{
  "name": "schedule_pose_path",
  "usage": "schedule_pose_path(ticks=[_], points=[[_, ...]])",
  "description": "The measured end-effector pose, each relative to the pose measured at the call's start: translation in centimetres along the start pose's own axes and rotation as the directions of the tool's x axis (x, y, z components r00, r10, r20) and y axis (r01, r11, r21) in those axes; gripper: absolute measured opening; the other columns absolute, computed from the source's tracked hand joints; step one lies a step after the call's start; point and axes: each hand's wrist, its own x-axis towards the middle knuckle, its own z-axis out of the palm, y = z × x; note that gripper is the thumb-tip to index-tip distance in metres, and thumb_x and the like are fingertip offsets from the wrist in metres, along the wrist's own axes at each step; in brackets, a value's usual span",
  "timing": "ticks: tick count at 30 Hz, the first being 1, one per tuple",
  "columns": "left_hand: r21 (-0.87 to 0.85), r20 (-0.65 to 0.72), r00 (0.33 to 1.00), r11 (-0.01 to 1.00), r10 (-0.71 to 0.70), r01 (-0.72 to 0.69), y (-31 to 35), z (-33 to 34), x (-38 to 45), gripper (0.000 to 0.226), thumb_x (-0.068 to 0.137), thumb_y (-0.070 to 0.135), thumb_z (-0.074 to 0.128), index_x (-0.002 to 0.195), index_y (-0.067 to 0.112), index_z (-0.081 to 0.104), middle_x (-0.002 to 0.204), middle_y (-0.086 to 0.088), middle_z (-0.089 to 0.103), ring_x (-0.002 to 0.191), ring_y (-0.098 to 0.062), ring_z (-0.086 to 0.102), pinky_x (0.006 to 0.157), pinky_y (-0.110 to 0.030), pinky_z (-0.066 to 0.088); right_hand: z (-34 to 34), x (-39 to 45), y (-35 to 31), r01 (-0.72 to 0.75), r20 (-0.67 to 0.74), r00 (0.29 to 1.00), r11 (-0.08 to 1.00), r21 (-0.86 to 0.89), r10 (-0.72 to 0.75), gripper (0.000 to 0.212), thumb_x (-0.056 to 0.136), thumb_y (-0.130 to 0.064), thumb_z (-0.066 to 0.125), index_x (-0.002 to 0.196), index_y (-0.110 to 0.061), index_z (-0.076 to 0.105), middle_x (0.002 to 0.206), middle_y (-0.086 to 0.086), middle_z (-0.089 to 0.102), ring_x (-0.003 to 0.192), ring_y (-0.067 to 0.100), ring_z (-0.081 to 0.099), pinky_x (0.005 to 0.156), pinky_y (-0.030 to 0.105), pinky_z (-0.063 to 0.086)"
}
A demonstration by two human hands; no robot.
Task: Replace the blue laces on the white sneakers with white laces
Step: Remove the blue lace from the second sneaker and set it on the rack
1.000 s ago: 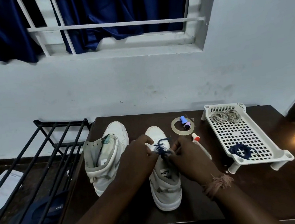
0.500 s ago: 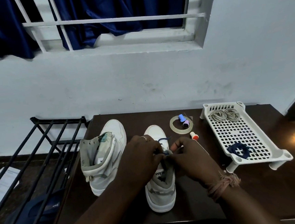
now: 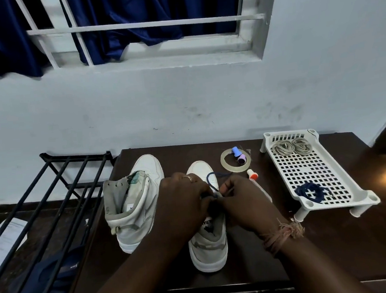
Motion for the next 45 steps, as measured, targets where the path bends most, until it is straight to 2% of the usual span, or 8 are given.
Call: schedule_pose_path(ticks=[4,9,14,21,27,35,41,45], points=[[-0.344,-0.133,0.948,0.91,-0.289,0.229,-0.1,-0.7,0.2,0.007,0.083,0.023,0.062,0.078,0.028,0.065,0.081,0.012,0.068,0.08,-0.016,0.063,0.073,-0.039,0.05,-0.2,-0.1,-0.1,-0.028,0.004,1.0,1.0,0.008,0.028,0.014,0.08,-0.025,0.074,0.087,-0.02,0.062,0.076,-0.001,0.068,0.07,0.015,0.066,0.069,0.037,0.058],[-0.931,0.284,0.78,0.033,-0.558,0.362,0.4,-2.7,1.6,0.005,0.1,0.011,0.052,0.096,0.008,0.054,0.081,-0.004,0.069,0.072,-0.018,0.063,0.064,-0.033,0.045,-0.2,-0.1,-0.2,-0.025,-0.006,1.0,1.0,-0.004,0.025,0.013,0.081,-0.025,0.071,0.088,-0.019,0.061,0.077,0.0,0.069,0.07,0.018,0.068,0.069,0.041,0.06],[-0.236,0.009,0.986,0.958,-0.167,0.164,-0.4,-0.5,0.1,0.014,0.087,0.043,0.055,0.098,0.037,0.06,0.074,0.014,0.059,0.081,-0.008,0.057,0.078,-0.036,0.028,0.0,-0.1,-0.2,-0.01,-0.012,1.0,1.0,-0.021,0.01,0.014,0.083,-0.027,0.072,0.087,-0.02,0.061,0.077,-0.002,0.068,0.072,0.015,0.067,0.069,0.038,0.058],[-0.285,-0.095,0.979,0.948,-0.179,0.145,0.0,-1.3,0.4,0.008,0.085,0.032,0.068,0.08,0.032,0.074,0.092,0.017,0.066,0.095,-0.005,0.054,0.082,-0.035,0.033,0.0,-0.2,-0.2,-0.016,-0.018,1.0,1.0,-0.013,0.016,0.018,0.081,-0.03,0.075,0.088,-0.019,0.063,0.079,-0.001,0.069,0.072,0.015,0.067,0.067,0.033,0.055],[-0.908,0.391,0.801,-0.332,-0.453,0.255,-0.2,-4.3,1.7,0.023,0.106,0.012,0.04,0.087,0.013,0.052,0.078,-0.004,0.067,0.067,-0.016,0.066,0.072,-0.03,0.052,0.1,-0.2,-0.5,-0.025,0.005,1.0,1.0,0.003,0.024,0.015,0.082,-0.029,0.071,0.089,-0.019,0.061,0.08,-0.001,0.069,0.074,0.018,0.068,0.071,0.041,0.06],[-0.186,0.104,0.994,0.981,-0.026,0.045,-0.9,-1.4,0.7,0.026,0.083,0.056,0.062,0.093,0.036,0.073,0.082,0.011,0.064,0.084,-0.007,0.064,0.072,-0.03,0.043,0.4,-0.4,-0.5,-0.003,-0.021,1.0,1.0,-0.025,0.002,0.015,0.086,-0.032,0.069,0.087,-0.02,0.059,0.076,-0.002,0.069,0.07,0.013,0.067,0.068,0.039,0.06],[-0.323,0.113,0.971,0.917,-0.209,0.235,-1.4,-1.6,1.0,0.015,0.086,0.035,0.047,0.074,0.035,0.055,0.094,0.006,0.058,0.09,-0.017,0.057,0.081,-0.038,0.043,0.3,-0.4,-0.7,-0.026,0.007,1.0,1.0,0.015,0.026,0.016,0.083,-0.031,0.071,0.088,-0.02,0.06,0.078,0.001,0.069,0.072,0.018,0.069,0.071,0.045,0.061],[-0.82,0.319,0.852,0.329,-0.415,0.468,-0.8,-2.9,1.5,0.019,0.105,0.023,0.045,0.089,0.022,0.055,0.1,0.004,0.073,0.094,-0.019,0.069,0.078,-0.04,0.053,0.4,-0.5,-0.7,-0.012,0.001,1.0,1.0,0.004,0.012,0.014,0.085,-0.033,0.068,0.087,-0.022,0.059,0.077,-0.002,0.069,0.071,0.015,0.068,0.068,0.039,0.06]])
